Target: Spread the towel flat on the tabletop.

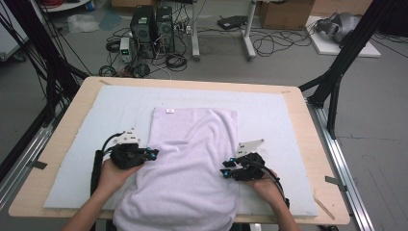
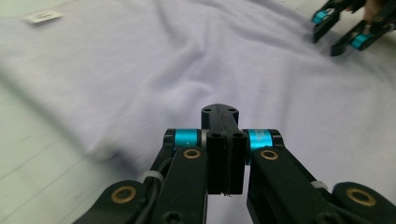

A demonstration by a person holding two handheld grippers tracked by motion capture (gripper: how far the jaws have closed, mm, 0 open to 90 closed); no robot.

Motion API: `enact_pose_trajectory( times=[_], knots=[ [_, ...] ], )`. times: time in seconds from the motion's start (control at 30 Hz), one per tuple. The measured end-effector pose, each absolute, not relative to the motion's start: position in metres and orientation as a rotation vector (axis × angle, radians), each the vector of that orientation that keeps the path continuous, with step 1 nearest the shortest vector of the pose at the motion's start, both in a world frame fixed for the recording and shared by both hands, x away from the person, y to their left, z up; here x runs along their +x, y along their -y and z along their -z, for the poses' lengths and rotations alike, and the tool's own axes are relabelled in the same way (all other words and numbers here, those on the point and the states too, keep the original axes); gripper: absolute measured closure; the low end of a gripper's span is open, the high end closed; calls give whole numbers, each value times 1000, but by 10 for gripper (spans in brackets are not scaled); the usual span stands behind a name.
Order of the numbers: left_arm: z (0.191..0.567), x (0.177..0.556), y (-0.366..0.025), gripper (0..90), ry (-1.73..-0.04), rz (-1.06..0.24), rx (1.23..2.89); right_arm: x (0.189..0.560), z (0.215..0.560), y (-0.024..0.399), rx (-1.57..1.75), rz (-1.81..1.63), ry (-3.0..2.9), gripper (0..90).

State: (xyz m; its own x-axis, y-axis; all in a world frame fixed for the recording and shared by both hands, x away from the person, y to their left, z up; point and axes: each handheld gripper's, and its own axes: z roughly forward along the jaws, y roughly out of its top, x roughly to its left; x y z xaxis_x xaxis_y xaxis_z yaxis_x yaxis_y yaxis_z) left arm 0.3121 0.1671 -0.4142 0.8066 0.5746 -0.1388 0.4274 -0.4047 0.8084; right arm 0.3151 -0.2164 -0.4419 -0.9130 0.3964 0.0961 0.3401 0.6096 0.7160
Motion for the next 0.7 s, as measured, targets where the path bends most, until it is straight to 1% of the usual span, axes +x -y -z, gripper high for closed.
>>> enact_pose_trajectory(
  times=[0.07,0.13,0.2,0.4,0.5,0.57,0.63,0.67,0.7],
  knots=[
    [415,311,-161,890,-724,-229,2068,314,442,216,633,-1197,-2752,640],
    [415,313,-168,804,-756,-235,2047,313,441,217,624,-1194,-2746,632],
    [416,316,-180,753,-777,-254,2029,313,440,217,617,-1201,-2737,627],
    [418,321,-212,646,-826,-294,2036,319,432,221,621,-1248,-2686,614],
    [420,325,-217,525,-856,-298,2057,324,427,220,625,-1267,-2665,598],
    [423,330,-219,465,-880,-251,2047,327,426,216,623,-1260,-2670,587],
    [427,334,-218,448,-889,-226,2061,330,427,213,612,-1237,-2679,581],
    [429,336,-217,460,-893,-206,2074,331,429,212,620,-1224,-2689,585],
    [430,338,-217,521,-889,-187,2085,332,431,211,626,-1195,-2699,588]
  ],
)
